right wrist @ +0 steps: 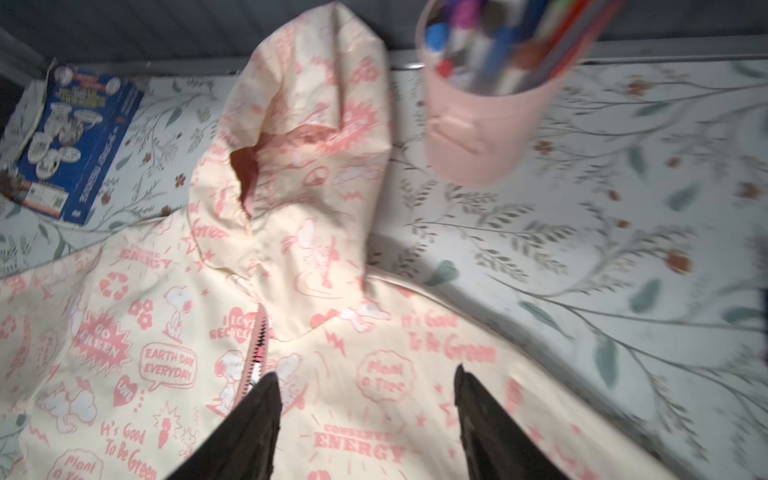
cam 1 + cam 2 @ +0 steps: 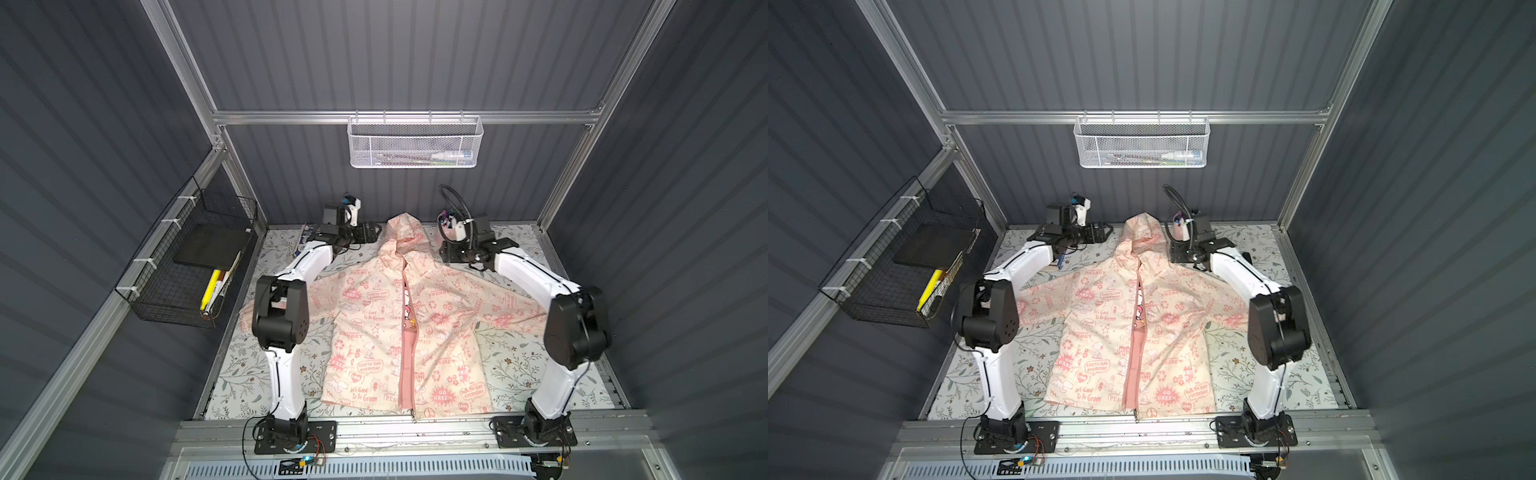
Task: Unzip the jacket
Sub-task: Smooth out the jacket at the center of the board.
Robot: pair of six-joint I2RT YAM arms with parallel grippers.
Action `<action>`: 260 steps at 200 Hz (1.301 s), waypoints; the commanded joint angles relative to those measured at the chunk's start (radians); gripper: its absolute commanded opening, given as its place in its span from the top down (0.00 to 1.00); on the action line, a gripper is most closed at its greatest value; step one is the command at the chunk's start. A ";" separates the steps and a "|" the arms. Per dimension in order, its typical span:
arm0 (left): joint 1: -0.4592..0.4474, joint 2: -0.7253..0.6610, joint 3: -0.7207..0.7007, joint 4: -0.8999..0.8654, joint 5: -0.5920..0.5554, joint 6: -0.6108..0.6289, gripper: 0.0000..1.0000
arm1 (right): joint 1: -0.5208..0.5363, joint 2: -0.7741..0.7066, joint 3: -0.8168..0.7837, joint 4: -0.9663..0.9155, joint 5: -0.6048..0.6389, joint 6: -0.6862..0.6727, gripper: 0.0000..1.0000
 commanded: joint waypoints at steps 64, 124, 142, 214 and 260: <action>-0.011 0.268 0.215 -0.118 0.148 0.078 0.14 | 0.011 0.297 0.280 -0.158 -0.104 -0.072 0.33; -0.011 0.334 0.224 -0.139 0.151 0.094 0.30 | 0.011 0.419 0.410 -0.187 -0.129 -0.077 0.38; -0.011 0.361 0.250 -0.173 0.111 0.101 0.47 | 0.011 0.461 0.475 -0.213 -0.139 -0.070 0.45; -0.011 0.374 0.231 -0.209 -0.001 0.102 0.78 | 0.002 0.468 0.521 -0.180 -0.078 -0.025 0.96; -0.011 0.360 0.204 -0.201 0.011 0.114 0.85 | -0.035 0.455 0.525 -0.154 0.005 0.073 1.00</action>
